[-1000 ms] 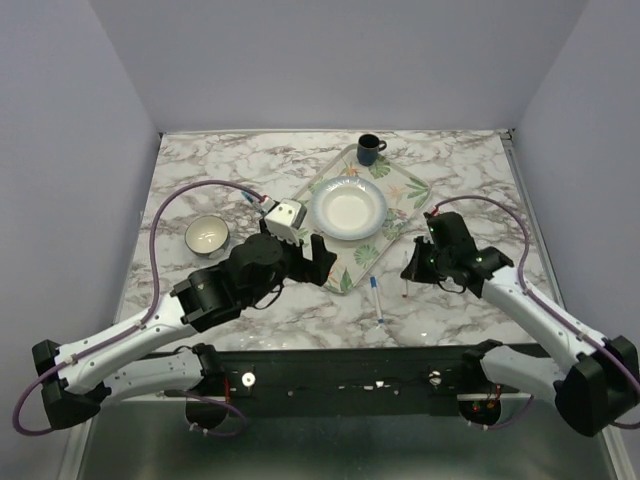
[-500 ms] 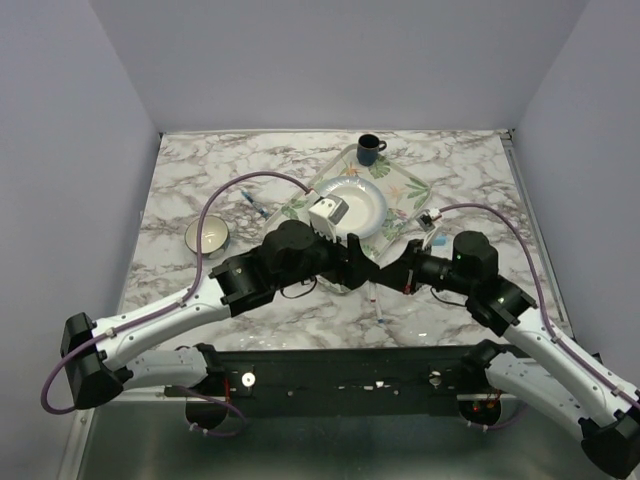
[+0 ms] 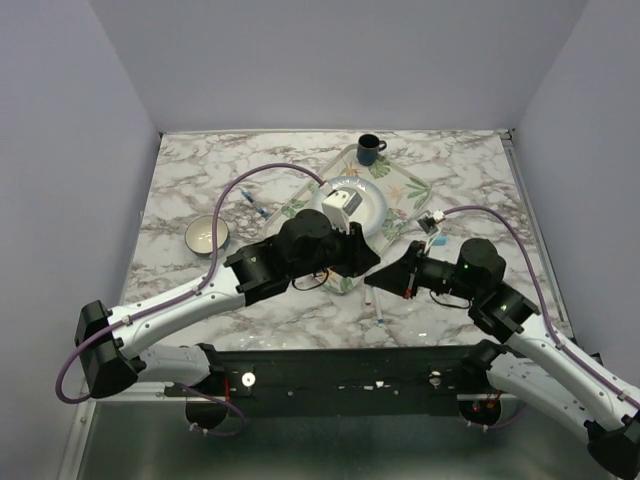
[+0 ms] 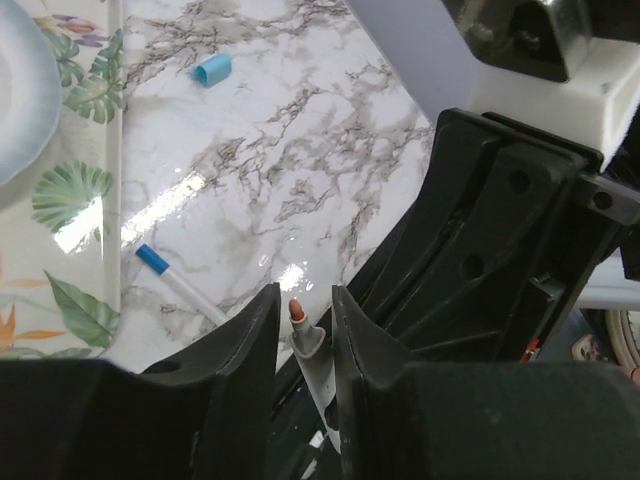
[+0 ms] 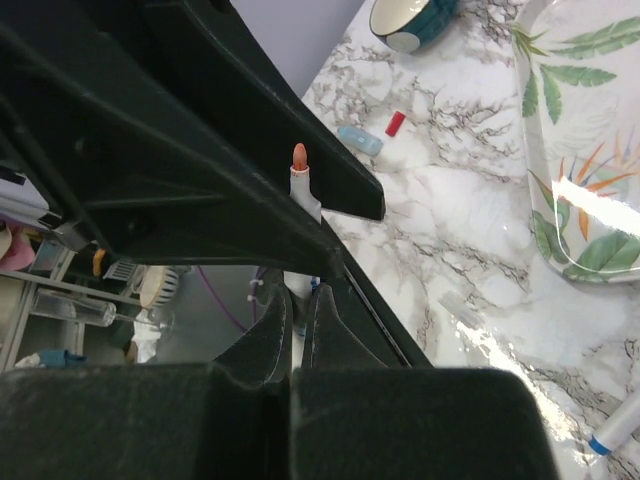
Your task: Insert the pens into the pen caps
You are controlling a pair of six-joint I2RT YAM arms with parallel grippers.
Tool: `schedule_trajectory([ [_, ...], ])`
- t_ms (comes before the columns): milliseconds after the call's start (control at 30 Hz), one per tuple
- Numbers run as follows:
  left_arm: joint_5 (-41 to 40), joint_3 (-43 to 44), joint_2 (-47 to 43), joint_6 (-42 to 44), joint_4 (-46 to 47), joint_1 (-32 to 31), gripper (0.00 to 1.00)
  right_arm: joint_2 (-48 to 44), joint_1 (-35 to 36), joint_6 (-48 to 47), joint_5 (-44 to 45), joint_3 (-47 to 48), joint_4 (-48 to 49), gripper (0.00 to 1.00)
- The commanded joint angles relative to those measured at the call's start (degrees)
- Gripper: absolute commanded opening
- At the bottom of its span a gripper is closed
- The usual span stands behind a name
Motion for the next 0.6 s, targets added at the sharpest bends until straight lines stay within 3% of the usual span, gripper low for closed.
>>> schedule_trajectory([
  [0, -0.75, 1.61, 1.63, -2.29, -1.87, 0.18, 0.3, -1.18, 0.39, 1.59, -0.1, -1.96, 4.43, 0.01],
  [67, -0.4, 2.14, 2.33, -2.65, -2.49, 0.18, 0.27, -1.27, 0.39, 1.94, -0.01, -2.14, 4.44, 0.01],
  [133, -0.05, 2.67, 2.69, -2.73, -2.67, 0.18, 0.1, -1.62, 0.39, 1.85, 0.07, -2.05, 4.35, 0.01],
  [200, 0.04, 2.93, 2.69, -3.26, -2.58, 0.18, 0.0, -2.06, 0.39, 1.77, -0.01, -2.14, 4.43, 0.01],
  [233, 0.13, 2.85, 2.51, -3.44, -2.49, 0.18, 0.0, -2.15, 0.39, 1.59, -0.8, -2.32, 4.61, 0.01],
  [367, -0.75, 3.46, 1.9, -4.66, -2.23, 0.18, 0.0, -3.64, 0.39, 3.08, -2.03, -4.86, 7.23, 0.4],
  [467, -1.1, 3.46, 1.28, -5.46, -1.26, 0.18, 0.0, -5.4, 0.39, 4.4, -2.21, -7.58, 9.26, 0.44],
  [567, -2.41, 3.2, 1.02, -6.51, -0.12, 0.18, 0.0, -5.58, 0.39, 5.02, -2.03, -8.64, 9.71, 0.4],
])
